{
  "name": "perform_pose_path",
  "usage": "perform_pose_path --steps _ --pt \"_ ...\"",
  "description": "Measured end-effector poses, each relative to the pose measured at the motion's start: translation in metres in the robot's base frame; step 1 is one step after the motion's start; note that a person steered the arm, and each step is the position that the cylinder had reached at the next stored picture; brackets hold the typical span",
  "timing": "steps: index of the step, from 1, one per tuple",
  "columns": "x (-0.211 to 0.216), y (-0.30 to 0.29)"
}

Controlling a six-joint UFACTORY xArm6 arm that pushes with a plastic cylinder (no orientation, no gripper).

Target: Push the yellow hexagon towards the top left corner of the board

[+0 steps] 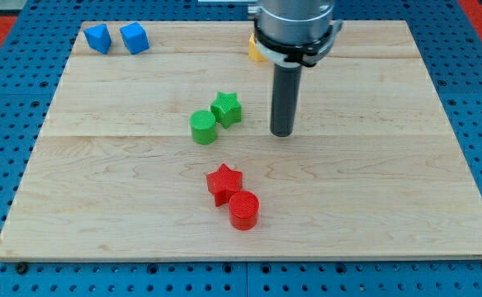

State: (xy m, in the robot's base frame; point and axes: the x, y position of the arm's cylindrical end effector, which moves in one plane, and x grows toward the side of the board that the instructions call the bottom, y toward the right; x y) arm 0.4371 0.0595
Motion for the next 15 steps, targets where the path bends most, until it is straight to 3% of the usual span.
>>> perform_pose_path --steps 2,3,4,6,7,9,11,14,15 --pt "-0.013 0.0" --pt "-0.04 -0.017" --pt "-0.07 -0.076" --pt "-0.116 -0.081" --pt "-0.139 -0.137" --pt "-0.137 -0.283" --pt "-0.141 -0.364" --pt "-0.187 -0.362" --pt "-0.201 -0.325"
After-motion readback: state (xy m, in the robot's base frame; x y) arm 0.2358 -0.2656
